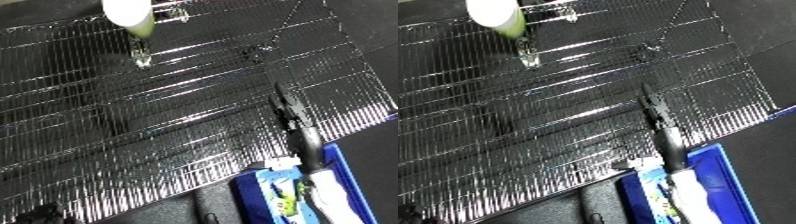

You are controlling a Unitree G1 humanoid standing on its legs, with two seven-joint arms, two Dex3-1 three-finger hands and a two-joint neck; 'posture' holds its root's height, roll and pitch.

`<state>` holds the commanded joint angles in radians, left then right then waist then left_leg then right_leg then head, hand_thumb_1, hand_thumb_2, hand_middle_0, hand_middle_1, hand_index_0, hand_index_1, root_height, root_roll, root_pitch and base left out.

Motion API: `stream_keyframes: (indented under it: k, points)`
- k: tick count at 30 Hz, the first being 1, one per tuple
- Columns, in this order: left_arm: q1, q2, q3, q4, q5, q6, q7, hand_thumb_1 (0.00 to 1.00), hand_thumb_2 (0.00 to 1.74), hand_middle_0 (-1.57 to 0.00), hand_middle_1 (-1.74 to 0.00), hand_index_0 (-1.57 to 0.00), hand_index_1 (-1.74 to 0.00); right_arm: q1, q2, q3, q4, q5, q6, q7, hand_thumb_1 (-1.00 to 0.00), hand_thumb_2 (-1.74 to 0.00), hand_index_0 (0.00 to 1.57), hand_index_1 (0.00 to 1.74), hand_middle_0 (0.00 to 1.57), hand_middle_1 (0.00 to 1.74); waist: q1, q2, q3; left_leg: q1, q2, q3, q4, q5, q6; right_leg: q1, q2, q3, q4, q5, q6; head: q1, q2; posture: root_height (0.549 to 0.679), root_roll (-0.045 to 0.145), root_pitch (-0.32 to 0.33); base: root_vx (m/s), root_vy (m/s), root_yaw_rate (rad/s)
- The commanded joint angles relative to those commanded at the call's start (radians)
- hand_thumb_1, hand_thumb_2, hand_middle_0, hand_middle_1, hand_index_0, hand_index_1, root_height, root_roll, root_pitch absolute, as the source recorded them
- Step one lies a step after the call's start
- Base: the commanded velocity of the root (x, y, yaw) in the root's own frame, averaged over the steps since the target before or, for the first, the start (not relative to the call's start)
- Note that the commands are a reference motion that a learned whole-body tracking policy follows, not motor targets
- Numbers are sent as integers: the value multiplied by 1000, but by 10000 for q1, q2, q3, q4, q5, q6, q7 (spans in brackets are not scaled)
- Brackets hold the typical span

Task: Pick up the object and place it into the box

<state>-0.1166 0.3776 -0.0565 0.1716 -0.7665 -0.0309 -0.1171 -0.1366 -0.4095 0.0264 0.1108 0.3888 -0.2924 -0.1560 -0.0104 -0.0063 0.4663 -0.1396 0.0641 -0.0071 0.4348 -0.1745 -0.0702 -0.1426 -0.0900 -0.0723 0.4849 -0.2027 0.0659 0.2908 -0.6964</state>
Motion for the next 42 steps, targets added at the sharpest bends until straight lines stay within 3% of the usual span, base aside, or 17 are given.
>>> stream_keyframes:
  k: [15, 25, 32, 42]
  points:
    - [327, 154, 288, -282, -24, -66, -171, 1000, 1740, -1570, -1740, -1570, -1740, 159, 61, -98, 45, 6, -216, -209, 0, 0, 0, 0, 0, 0, 17, -47, 170, -199, -31, 35, 346, -126, 24, -176, -78, 16, 293, -54, 63, 72, 233, 666, 35, -83, 20, -3, -13]
    - [366, 141, 282, -390, -72, -29, -151, 1000, 1740, -1570, -1740, -1570, -1740, 170, 74, 215, 176, -131, 72, 299, 0, 0, 0, 0, 0, 0, 45, 4, 304, -412, -90, 64, 555, -197, 22, -347, -184, 21, 361, -9, 116, -259, 214, 666, 40, -78, 16, 20, -14]
    - [167, 189, 85, -468, -106, -162, 91, 1000, 1740, -1570, -1740, -1570, -1740, -319, -62, 657, 506, -262, 110, 548, 0, 0, 0, 0, 0, 0, 234, 73, 524, -825, -239, -28, 935, -305, 59, -698, -274, -7, 719, -38, 137, -489, 103, 664, 44, -72, -3, 38, 55]
    - [-59, 236, -73, -502, -93, -235, 353, 1000, 1740, -1570, -1740, -1570, -1740, -948, -172, 1089, 829, -499, 291, 863, 0, 0, 0, 0, 0, 0, 455, 108, 537, -1380, -436, -137, 1149, -333, 115, -1366, -449, -42, 1171, -59, 257, -899, 176, 660, 47, -41, -6, 53, 109]
